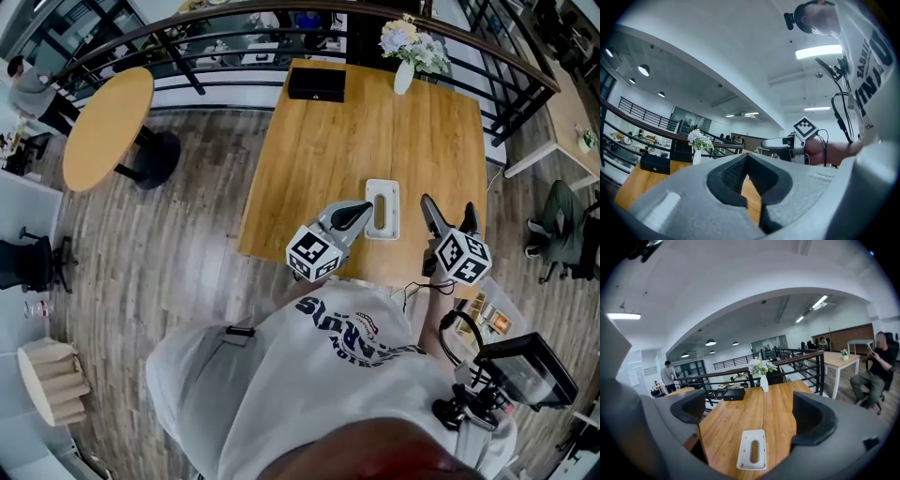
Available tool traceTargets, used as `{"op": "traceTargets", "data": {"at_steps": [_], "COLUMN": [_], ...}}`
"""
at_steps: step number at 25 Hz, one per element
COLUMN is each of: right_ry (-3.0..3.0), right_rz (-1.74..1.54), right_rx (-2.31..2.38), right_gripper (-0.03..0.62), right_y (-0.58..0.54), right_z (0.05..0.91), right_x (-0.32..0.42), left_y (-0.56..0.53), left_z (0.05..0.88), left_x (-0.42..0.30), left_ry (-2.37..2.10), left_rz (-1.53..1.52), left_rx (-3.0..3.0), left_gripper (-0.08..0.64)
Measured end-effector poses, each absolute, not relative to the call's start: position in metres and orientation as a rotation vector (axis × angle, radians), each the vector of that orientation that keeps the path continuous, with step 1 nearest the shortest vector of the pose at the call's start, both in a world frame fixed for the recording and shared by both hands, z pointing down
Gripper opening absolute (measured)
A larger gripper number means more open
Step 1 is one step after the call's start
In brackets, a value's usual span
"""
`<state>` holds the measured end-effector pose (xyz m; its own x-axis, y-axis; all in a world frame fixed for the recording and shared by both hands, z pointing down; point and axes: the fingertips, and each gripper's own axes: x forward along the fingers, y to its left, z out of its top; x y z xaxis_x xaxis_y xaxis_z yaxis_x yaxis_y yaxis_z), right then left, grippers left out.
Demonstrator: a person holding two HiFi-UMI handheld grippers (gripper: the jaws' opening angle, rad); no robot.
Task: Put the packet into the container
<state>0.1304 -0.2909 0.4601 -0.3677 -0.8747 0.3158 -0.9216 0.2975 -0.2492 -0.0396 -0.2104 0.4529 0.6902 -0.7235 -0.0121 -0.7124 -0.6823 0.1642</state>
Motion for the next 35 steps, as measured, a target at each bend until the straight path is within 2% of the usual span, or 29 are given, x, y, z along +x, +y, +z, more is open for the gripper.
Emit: {"op": "traceTargets", "data": {"at_steps": [10,20,35], "right_ry": [-2.15,-1.788,-1.207], "right_rz": [1.264,1.601,1.877], "right_rx": [1.965,2.096,1.989], "right_gripper": [0.586,0.588,0.588], "right_y": [-0.319,-0.329,-0.296], "right_z": [0.515,0.572,0.736], "right_x": [0.253,0.377,0.433], "left_y": [-0.215,-0.222,-0.222], "left_z": [0.463,0.466,0.475], "left_x": [-0.048,-0.062,-0.074], "left_ry": [-1.196,-1.286,-1.36], "left_rz": [-0.092,-0.106,-0.069], "left_rx": [2.732,2.677,2.633], "left_gripper": [-0.003,-0.003,-0.003]}}
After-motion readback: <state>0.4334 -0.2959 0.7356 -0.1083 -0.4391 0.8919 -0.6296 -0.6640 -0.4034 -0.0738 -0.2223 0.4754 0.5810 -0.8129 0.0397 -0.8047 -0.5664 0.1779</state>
